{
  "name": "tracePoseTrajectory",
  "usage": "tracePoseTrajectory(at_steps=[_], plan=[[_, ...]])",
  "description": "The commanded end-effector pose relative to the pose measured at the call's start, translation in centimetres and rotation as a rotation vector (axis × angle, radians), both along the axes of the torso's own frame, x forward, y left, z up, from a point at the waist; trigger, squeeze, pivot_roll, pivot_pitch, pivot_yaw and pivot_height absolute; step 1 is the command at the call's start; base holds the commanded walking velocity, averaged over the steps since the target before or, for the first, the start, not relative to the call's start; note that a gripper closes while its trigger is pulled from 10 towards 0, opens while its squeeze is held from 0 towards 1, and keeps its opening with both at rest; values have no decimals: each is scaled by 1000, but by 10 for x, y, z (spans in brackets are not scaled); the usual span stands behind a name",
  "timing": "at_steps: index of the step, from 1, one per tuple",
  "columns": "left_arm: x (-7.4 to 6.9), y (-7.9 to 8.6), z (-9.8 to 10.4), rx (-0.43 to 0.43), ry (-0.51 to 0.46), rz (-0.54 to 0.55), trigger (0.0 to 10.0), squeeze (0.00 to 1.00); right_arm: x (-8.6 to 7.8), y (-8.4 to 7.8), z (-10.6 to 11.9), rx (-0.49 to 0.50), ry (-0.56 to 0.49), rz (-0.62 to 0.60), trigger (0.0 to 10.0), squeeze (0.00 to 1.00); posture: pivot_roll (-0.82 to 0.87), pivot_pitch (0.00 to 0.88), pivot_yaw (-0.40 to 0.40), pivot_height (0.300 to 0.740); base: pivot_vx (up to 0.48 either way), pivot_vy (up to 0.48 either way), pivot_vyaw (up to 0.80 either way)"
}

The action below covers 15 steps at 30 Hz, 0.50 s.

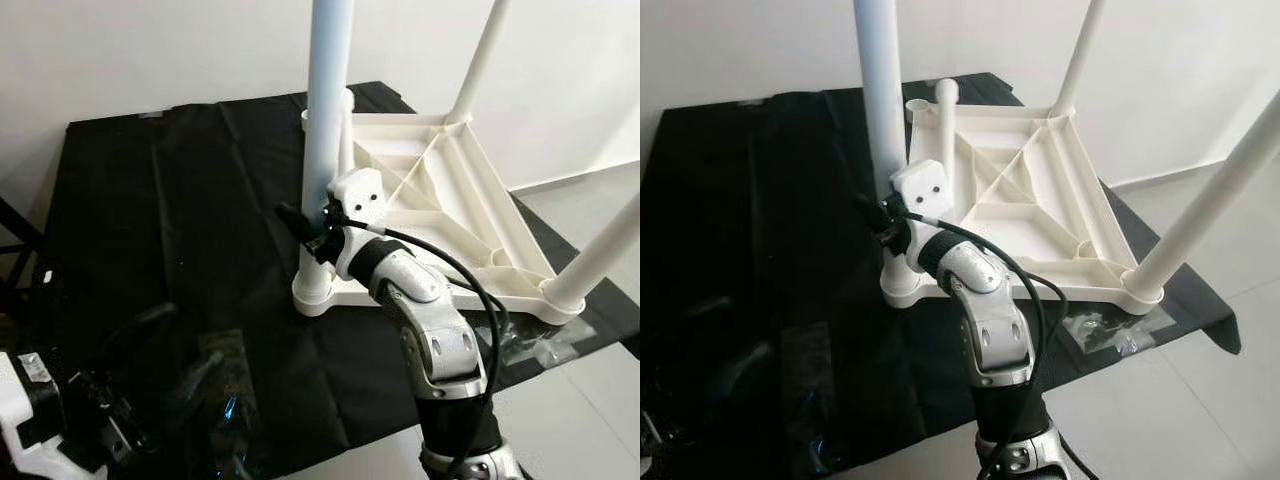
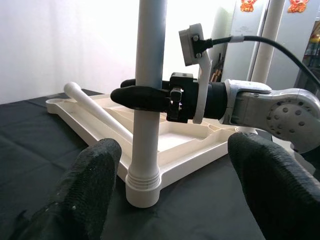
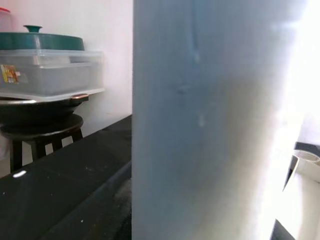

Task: Building children table

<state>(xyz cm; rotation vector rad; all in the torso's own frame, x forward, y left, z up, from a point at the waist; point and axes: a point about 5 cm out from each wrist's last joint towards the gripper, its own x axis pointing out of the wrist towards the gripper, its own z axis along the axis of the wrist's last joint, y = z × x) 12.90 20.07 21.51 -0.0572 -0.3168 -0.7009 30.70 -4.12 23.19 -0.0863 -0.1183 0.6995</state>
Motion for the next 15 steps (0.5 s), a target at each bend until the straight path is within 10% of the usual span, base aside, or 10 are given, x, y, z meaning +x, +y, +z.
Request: tracePoseTrajectory(at_steps=[1, 3, 4, 5, 6, 15], plan=[[0, -2, -3, 14, 26, -16, 10000, 0, -1, 9, -19, -33, 146, -26, 0, 0, 103, 135, -43, 740, 0, 0, 0], [0, -2, -3, 14, 26, -16, 10000, 0, -1, 9, -19, -33, 146, -26, 0, 0, 103, 135, -43, 740, 0, 0, 0], [0, -2, -3, 13, 26, -17, 10000, 0, -2, 9, -16, -39, 142, -28, 10000, 0, 102, 142, -42, 740, 0, 0, 0], [1, -2, -3, 12, 25, -19, 10000, 0, -1, 8, -11, -47, 141, 26, 10000, 616, 96, 150, -42, 740, 0, 0, 0], [1, -3, -2, 12, 24, -20, 10000, 0, 1, 8, -7, -25, 164, 106, 10000, 1000, 86, 152, -46, 740, 0, 0, 0], [1, -4, -3, 8, 26, -24, 10000, 0, 21, -3, 30, 9, -27, 486, 10000, 1000, 74, 163, -45, 740, 0, 0, 0]])
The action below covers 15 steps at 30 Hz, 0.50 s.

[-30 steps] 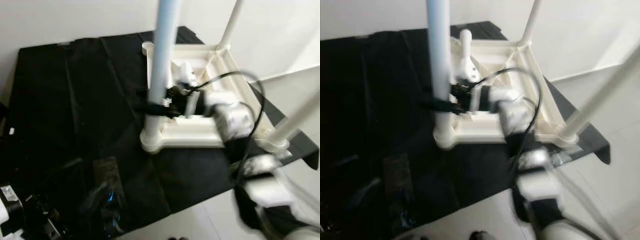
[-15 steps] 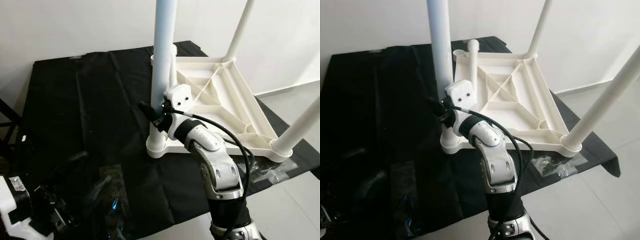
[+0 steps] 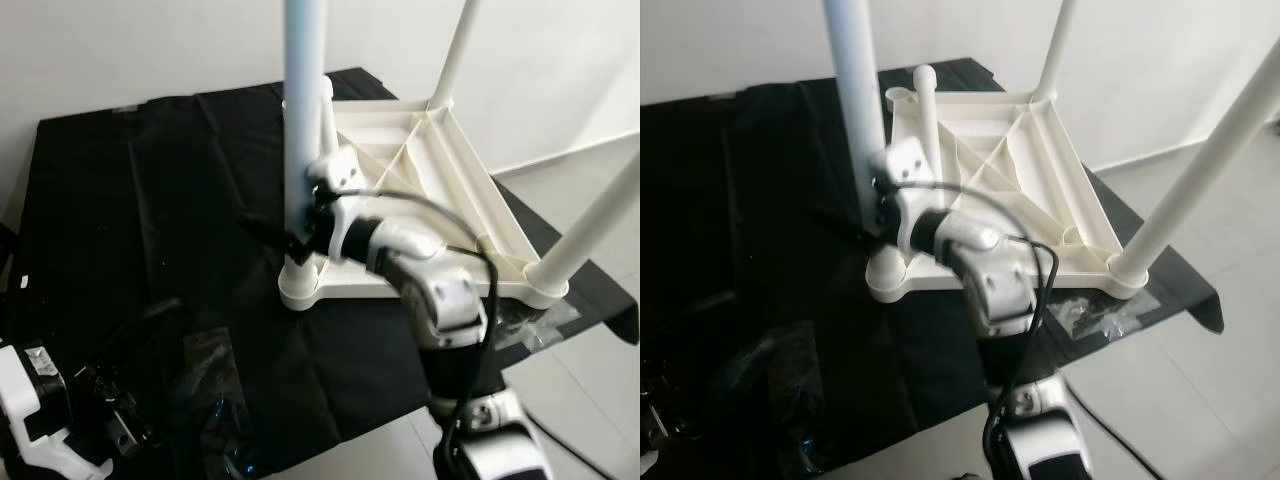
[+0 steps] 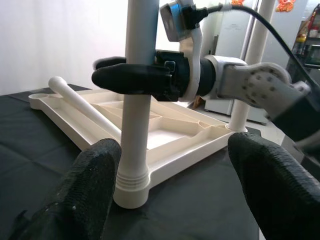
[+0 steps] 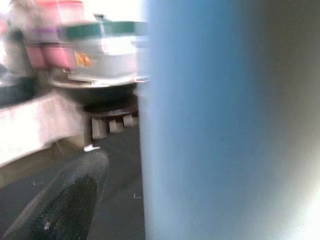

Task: Building children table

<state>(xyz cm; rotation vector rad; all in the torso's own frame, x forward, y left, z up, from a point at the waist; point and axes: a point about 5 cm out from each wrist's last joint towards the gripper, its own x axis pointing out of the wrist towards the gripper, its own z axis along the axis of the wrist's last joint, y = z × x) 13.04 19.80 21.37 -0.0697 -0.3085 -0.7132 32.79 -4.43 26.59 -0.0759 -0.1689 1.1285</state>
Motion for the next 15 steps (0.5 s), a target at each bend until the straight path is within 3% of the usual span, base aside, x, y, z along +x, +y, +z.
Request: tracePoseTrajectory(at_steps=[1, 2, 3, 4, 6, 11, 12, 15], plan=[[-2, -1, -1, 16, 17, -12, 10000, 0, 0, -4, -1, -24, -32, 190, 10000, 937, 85, 164, -44, 740, 0, 0, 0], [-2, -1, -1, 16, 17, -12, 10000, 0, 0, -4, -1, -24, -32, 190, 10000, 937, 85, 164, -44, 740, 0, 0, 0], [-2, -1, 0, 16, 17, -11, 10000, 0, 1, -8, -2, -69, -27, 306, 10000, 0, 93, 170, -46, 740, 0, 0, 0], [-2, -1, 0, 16, 17, -11, 10000, 0, 1, -8, -2, -69, -27, 306, 10000, 0, 93, 170, -46, 740, 0, 0, 0], [-7, -1, 1, 20, 26, -7, 10000, 0, 7, -9, -1, -105, -34, 431, 10000, 0, 115, 180, -39, 740, 0, 0, 0], [-10, -2, 1, 22, 35, -3, 10000, 0, 10, -6, 5, -91, -44, 486, 10000, 0, 123, 187, -39, 740, 0, 0, 0], [-12, -2, 2, 24, 37, -1, 10000, 0, 11, -4, 10, -74, -41, 513, 431, 0, 129, 192, -39, 740, 0, 0, 0], [-13, -2, 3, 27, 41, 4, 10000, 0, 11, -3, 14, -76, -42, 586, 0, 0, 132, 194, -40, 740, 0, 0, 0]])
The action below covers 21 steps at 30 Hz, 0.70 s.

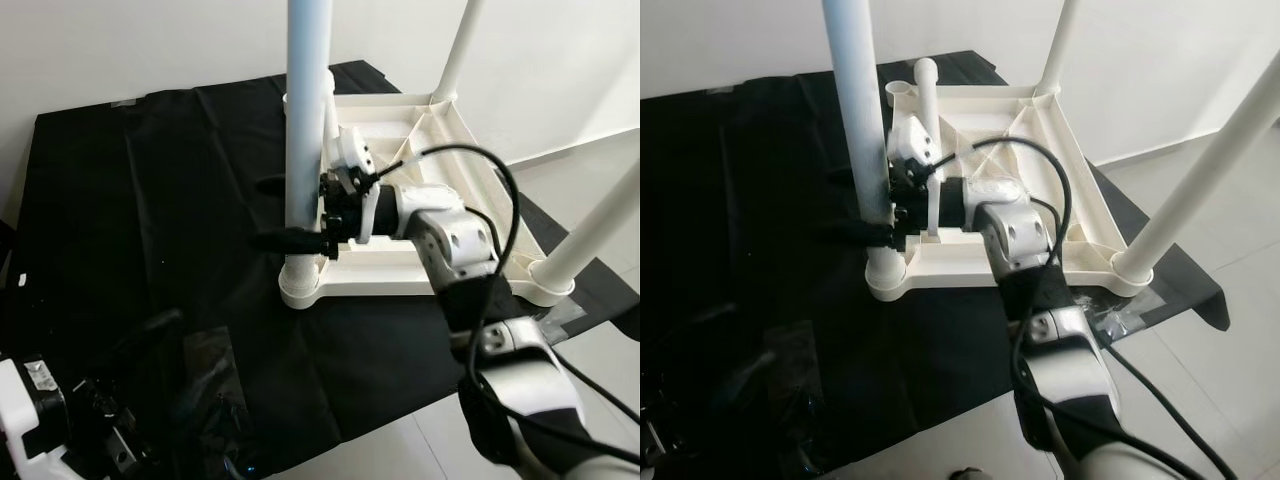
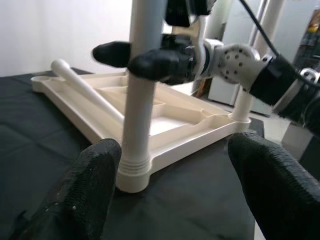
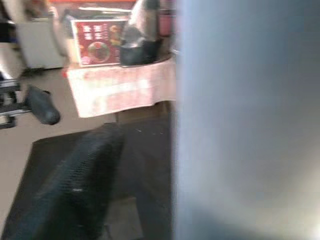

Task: Building children table

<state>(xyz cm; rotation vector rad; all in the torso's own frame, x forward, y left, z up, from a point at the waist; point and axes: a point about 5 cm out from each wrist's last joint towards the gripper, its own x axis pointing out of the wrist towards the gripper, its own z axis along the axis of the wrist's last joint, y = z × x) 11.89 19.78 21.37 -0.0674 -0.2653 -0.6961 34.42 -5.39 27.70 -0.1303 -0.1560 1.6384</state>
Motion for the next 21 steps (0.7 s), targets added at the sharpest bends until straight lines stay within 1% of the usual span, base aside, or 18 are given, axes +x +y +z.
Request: tracePoseTrajectory(at_steps=[1, 5, 7, 8, 9, 10, 11, 12, 13, 14, 15, 16, 17, 18, 19, 20, 21], plan=[[-2, -1, 3, 12, 2, -12, 10000, 0, -4, 6, 4, 23, -12, 96, 0, 0, 129, 197, -43, 740, 0, 0, 0], [-2, -2, 3, 12, 2, -11, 10000, 0, -3, 6, 5, 26, -15, 108, 0, 0, 128, 197, -44, 740, 0, 0, 0], [-2, -2, 3, 12, 2, -9, 10000, 0, -1, 6, 4, 34, -17, 96, 0, 0, 124, 199, -45, 740, 0, 0, 0], [-2, -2, 3, 10, 2, -8, 10000, 0, 2, 4, 3, 49, -24, 57, 0, 0, 114, 197, -49, 740, 0, 0, 0], [-2, -2, 3, 10, 2, -8, 10000, 0, 2, 4, 3, 49, -24, 57, 0, 0, 114, 197, -49, 740, 0, 0, 0], [-1, -3, 2, 8, 1, -6, 10000, 0, 6, 3, 0, 74, -20, -26, 0, 0, 107, 194, -52, 740, 0, 0, 0], [-1, -3, 2, 8, 1, -6, 10000, 0, 6, 3, 0, 74, -20, -26, 0, 0, 107, 194, -52, 740, 0, 0, 0], [0, -3, 2, 5, -2, -4, 10000, 0, 8, 0, -5, 91, -25, -139, 0, 0, 103, 193, -58, 740, 0, 0, 0], [0, -3, 2, 5, -2, -4, 10000, 0, 8, 0, -5, 91, -25, -139, 0, 0, 103, 193, -58, 740, 0, 0, 0], [1, -3, 2, 3, -5, -2, 10000, 0, 8, -2, -12, 125, 19, -269, 0, 0, 97, 192, -62, 740, 0, 0, 0], [1, -3, 2, 3, -5, -2, 10000, 0, 8, -2, -12, 125, 19, -269, 0, 0, 97, 192, -62, 740, 0, 0, 0], [2, -2, 1, 2, -6, 0, 10000, 0, 5, 0, -27, 119, 33, -477, 0, 0, 86, 190, -64, 740, 0, 0, 0], [2, -2, 1, 2, -6, 0, 10000, 0, 5, 0, -27, 119, 33, -477, 0, 0, 86, 190, -64, 740, 0, 0, 0], [2, -2, 1, 1, -7, 1, 10000, 0, 1, -3, -45, 86, 31, -786, 0, 0, 77, 189, -60, 740, 0, 0, 0], [3, -1, 1, -1, -9, 2, 10000, 0, -22, -2, -55, 73, -18, -946, 0, 0, 70, 190, -53, 740, 0, 0, 0], [3, -1, 1, -1, -9, 2, 10000, 0, -22, -2, -55, 73, -18, -946, 0, 0, 70, 190, -53, 740, 0, 0, 0], [5, 0, 0, -2, -11, 1, 10000, 0, -41, 2, -59, 71, -20, -1007, 0, 0, 60, 194, -42, 740, 0, 0, 0]])
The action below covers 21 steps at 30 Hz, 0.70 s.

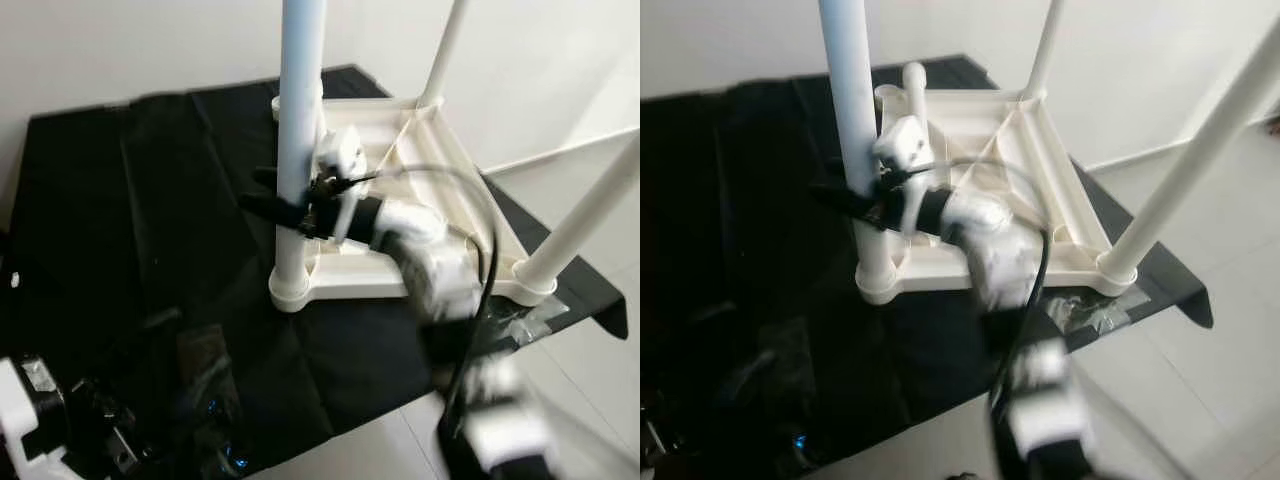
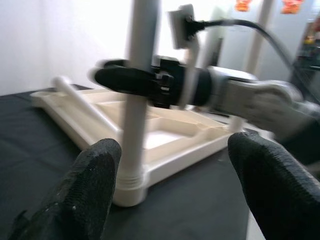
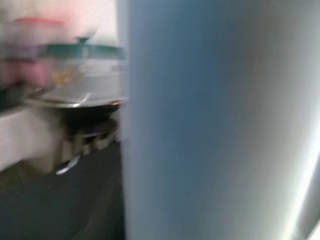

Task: Building children table

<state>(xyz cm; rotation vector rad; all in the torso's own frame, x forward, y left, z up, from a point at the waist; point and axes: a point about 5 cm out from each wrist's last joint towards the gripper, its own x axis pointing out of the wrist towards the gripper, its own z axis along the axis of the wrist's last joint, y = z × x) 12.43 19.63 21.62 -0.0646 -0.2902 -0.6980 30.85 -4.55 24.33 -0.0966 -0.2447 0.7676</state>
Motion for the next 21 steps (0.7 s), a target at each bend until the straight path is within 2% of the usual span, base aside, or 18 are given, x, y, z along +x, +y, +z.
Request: tracePoseTrajectory(at_steps=[1, 4, 6, 9, 10, 12, 13, 14, 16, 18, 19, 21], plan=[[1, 2, -3, 2, 12, -2, 10000, 0, -17, -2, -27, -60, 96, -152, 0, 0, 53, 192, -40, 740, 0, 0, 0], [4, 1, -5, -1, 11, -18, 10000, 0, -19, 0, -29, -58, 115, -141, 0, 0, 39, 162, -28, 740, 0, 0, 0], [12, -1, -5, -5, -4, -38, 10000, 0, -12, 0, -32, -61, 127, -148, 0, 0, 34, 137, -24, 740, 0, 0, 0], [14, -1, -5, -6, -11, -41, 10000, 0, -8, 0, -32, -67, 129, -145, 0, 0, 35, 133, -28, 740, 0, 0, 0], [15, 0, -5, -4, -14, -40, 10000, 0, -5, 1, -28, -61, 119, -130, 6353, 0, 32, 129, -26, 740, 0, 0, 0], [15, 0, -5, -4, -14, -40, 10000, 0, -5, 1, -28, -61, 119, -130, 6353, 0, 32, 129, -26, 740, 0, 0, 0], [15, 0, -5, -3, -15, -38, 10000, 0, -3, 3, -20, -47, 75, -86, 10000, 0, 35, 126, -26, 740, 0, 0, 0], [15, 1, -5, -1, -14, -36, 10000, 0, -5, 6, -12, -36, 32, -36, 10000, 1000, 38, 124, -26, 740, 0, 0, 0], [15, 1, -5, -1, -14, -36, 10000, 0, -5, 6, -12, -36, 32, -36, 10000, 1000, 38, 124, -26, 740, 0, 0, 0], [15, 1, -5, 0, -15, -32, 10000, 0, -3, 8, 7, 18, -6, 152, 10000, 1000, 45, 121, -27, 740, 0, 0, 0], [15, 1, -5, 0, -15, -32, 10000, 0, -3, 8, 7, 18, -6, 152, 10000, 1000, 45, 121, -27, 740, 0, 0, 0], [15, 0, -5, 2, -16, -33, 10000, 0, 3, 4, 17, 33, 6, 332, 10000, 1000, 48, 121, -30, 740, 0, 0, 0]])
